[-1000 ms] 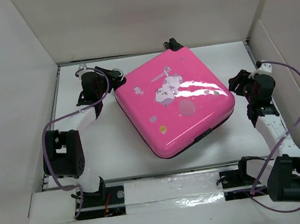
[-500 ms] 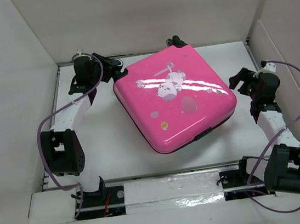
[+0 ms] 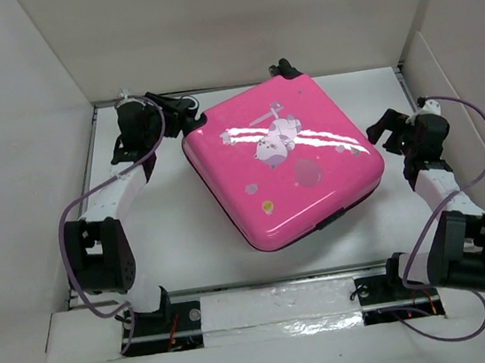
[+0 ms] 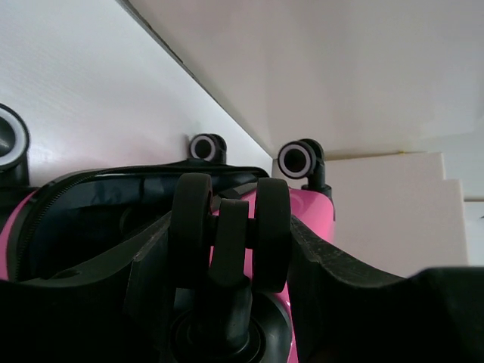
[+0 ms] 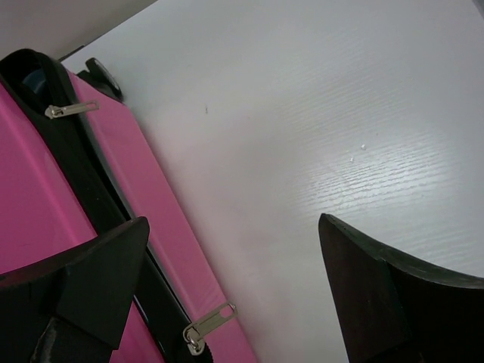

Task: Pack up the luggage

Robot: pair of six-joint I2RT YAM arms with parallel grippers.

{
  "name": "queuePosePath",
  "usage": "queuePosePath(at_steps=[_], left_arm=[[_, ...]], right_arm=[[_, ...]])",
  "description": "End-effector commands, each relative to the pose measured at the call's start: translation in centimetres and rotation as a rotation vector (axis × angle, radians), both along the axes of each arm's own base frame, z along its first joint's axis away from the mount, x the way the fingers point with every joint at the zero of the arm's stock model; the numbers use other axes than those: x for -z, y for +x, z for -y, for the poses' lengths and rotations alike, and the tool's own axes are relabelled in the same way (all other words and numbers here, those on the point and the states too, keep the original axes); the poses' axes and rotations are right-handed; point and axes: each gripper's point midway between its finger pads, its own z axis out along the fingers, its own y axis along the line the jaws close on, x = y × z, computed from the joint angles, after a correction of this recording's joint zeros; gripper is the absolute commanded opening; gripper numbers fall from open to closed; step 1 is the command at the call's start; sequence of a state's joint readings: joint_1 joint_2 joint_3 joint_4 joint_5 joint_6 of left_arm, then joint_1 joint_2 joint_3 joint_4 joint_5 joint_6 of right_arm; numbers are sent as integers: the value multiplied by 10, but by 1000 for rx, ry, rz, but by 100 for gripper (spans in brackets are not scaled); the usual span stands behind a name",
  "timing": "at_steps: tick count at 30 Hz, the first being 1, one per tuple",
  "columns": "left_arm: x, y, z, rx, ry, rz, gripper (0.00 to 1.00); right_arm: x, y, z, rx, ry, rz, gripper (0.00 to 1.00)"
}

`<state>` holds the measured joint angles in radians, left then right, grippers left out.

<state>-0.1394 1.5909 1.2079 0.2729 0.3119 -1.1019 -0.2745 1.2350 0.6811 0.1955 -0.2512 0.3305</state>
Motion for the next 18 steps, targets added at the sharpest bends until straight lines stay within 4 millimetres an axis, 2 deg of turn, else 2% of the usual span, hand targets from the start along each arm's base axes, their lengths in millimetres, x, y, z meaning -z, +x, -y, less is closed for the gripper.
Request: queuePosePath(at_steps=[1, 2, 4, 6, 7, 9, 10, 11, 13, 14, 15, 16, 17, 18], left_arm=[[-134, -81, 39, 224, -260, 323, 0], [-142, -92, 38, 235, -296, 345, 0], [-138, -99, 39, 253, -325, 327, 0], [-151, -114, 52, 302, -348, 340, 0], [-162, -117, 51, 303, -341, 360, 0], [-169, -119, 51, 287, -324, 363, 0], [-180, -116, 44, 265, -299, 387, 0], [-181, -111, 41, 254, -295, 375, 0], [-197, -110, 47, 300, -342, 413, 0], [-207, -107, 47, 304, -357, 421, 0], [-194, -89, 46, 277, -330, 353, 0], [-220, -84, 43, 250, -310, 404, 0], [-220, -70, 32, 214, -283, 401, 0], [-212, -57, 31, 216, -290, 370, 0]], right_arm=[[-13, 12, -20, -113, 18, 40, 100], [-12, 14, -22, -133, 22, 42, 100], [-7, 17, -23, -146, 26, 26, 100], [4, 21, -26, -164, 43, 2, 100], [3, 24, -26, -168, 47, 5, 100], [8, 27, -30, -193, 69, -8, 100], [6, 28, -36, -209, 69, 2, 100], [4, 29, -40, -216, 69, 8, 100], [2, 30, -50, -226, 56, 5, 100], [-2, 33, -48, -221, 48, 10, 100], [-2, 33, -53, -235, 42, 6, 100], [1, 33, -54, -242, 45, -4, 100], [1, 33, -61, -262, 46, -3, 100], [2, 32, -61, -268, 39, -5, 100]])
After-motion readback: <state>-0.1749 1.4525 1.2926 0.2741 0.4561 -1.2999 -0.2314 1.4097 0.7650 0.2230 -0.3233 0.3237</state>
